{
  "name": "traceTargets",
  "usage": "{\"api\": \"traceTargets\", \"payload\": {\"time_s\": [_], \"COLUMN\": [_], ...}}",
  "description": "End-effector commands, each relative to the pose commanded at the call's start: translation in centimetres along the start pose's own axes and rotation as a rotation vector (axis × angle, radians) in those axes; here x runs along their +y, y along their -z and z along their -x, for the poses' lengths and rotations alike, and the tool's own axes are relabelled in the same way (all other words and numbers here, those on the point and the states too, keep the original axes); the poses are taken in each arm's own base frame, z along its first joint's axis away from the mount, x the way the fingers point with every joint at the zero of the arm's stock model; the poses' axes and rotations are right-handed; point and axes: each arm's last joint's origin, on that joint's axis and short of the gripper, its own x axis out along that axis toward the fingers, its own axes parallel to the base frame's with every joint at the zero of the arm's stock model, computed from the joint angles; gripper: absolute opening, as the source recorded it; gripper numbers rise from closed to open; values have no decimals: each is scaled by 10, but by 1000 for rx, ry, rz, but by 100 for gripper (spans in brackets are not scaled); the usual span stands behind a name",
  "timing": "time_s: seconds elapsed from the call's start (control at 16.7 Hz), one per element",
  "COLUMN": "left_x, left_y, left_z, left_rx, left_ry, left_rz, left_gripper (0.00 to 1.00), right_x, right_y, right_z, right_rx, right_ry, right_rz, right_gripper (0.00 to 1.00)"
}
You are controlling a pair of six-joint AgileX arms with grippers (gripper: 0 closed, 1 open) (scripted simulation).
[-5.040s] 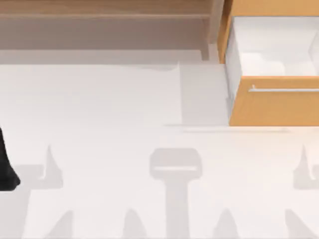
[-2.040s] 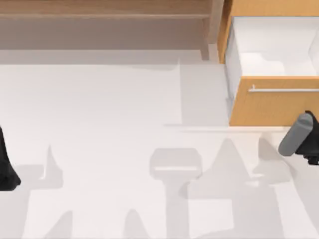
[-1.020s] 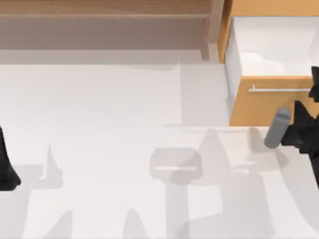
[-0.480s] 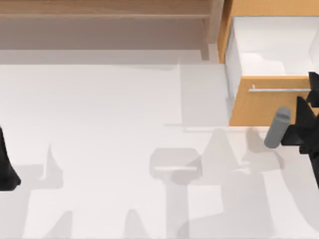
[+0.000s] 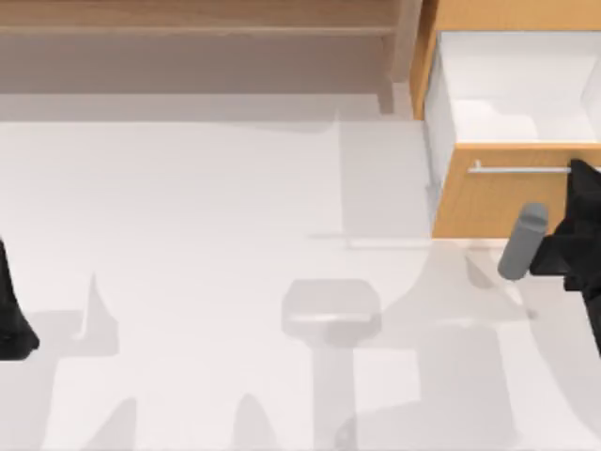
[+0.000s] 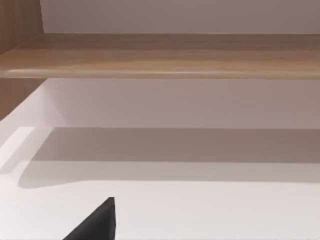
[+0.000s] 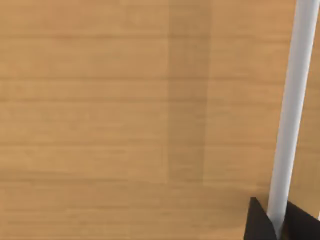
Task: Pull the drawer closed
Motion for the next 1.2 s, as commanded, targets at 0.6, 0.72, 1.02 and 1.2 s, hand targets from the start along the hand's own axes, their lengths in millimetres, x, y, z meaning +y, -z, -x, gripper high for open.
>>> {"api": "traceTargets", "payload": {"time_s": [0.6,0.72,1.02,1.2], "left_x": [0,0,0,0], "left_y": [0,0,0,0], "left_z": [0,0,0,0], "left_rx": [0,0,0,0], "left_ry": [0,0,0,0], "left_rz": [0,0,0,0], "left_gripper": [100,100,100,100], "right_x": [0,0,1,1], "right_y": [-1,-2,-1,0], "right_z": [-3,-14,-50,-62], "right_rx": [-2,-3,-1,-1], "right_ry": [-1,3,-3,-6], "right_rz": [-3,-3,-1,-1], "right_gripper": [0,0,0,0]}}
